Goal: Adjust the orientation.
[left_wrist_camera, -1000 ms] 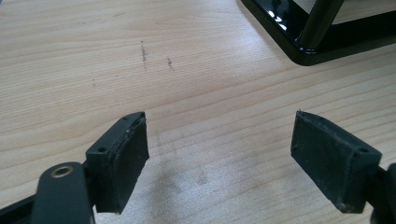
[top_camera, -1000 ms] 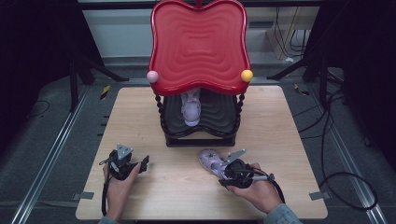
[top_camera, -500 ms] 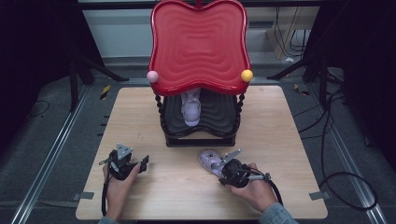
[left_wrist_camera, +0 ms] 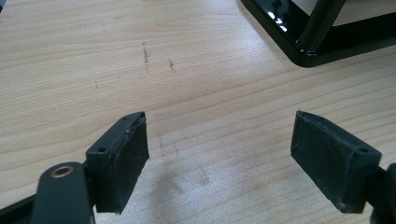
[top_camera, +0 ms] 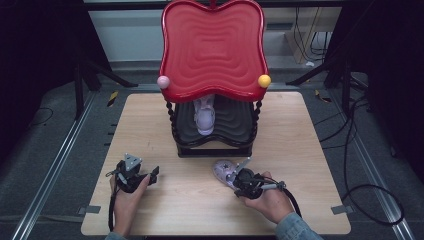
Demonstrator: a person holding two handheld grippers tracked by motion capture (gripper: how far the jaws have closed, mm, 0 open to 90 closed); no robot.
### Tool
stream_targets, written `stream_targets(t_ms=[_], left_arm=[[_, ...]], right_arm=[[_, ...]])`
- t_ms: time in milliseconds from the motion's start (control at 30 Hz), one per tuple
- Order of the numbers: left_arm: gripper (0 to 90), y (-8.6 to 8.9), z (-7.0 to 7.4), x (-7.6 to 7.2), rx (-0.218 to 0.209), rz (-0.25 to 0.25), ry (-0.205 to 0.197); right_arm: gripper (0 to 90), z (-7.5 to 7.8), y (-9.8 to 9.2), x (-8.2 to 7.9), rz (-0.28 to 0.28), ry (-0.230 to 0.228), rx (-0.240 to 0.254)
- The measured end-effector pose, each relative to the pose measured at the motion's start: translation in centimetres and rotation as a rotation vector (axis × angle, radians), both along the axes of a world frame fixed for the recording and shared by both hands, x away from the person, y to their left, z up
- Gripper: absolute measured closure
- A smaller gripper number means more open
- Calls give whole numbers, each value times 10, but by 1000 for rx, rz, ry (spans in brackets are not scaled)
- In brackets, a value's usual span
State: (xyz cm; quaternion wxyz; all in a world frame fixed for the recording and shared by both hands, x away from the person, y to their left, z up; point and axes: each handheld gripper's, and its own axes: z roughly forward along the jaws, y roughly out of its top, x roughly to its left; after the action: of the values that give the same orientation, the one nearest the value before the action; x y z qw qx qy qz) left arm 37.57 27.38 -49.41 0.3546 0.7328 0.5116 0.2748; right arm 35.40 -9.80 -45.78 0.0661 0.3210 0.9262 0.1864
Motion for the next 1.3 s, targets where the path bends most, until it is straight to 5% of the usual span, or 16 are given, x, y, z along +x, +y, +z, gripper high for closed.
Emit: stream_targets(t_ms=[267, 533, 667, 933, 1300], left_arm=[[183, 0, 0, 0, 0, 0, 1], [174, 0, -1, 1, 4, 0, 5], [149, 0, -2, 1, 5, 0, 10], [110, -1, -3, 2, 9, -7, 14], [71, -1, -5, 2, 9, -18, 16]], right_arm=[[861, 5, -3, 5, 13, 26, 8], [863, 17, -23, 2, -16, 34, 199], [863, 25, -29, -3, -13, -1, 283], [863, 38, -32, -11, -34, -27, 398], [862, 63, -32, -13, -45, -119, 478]])
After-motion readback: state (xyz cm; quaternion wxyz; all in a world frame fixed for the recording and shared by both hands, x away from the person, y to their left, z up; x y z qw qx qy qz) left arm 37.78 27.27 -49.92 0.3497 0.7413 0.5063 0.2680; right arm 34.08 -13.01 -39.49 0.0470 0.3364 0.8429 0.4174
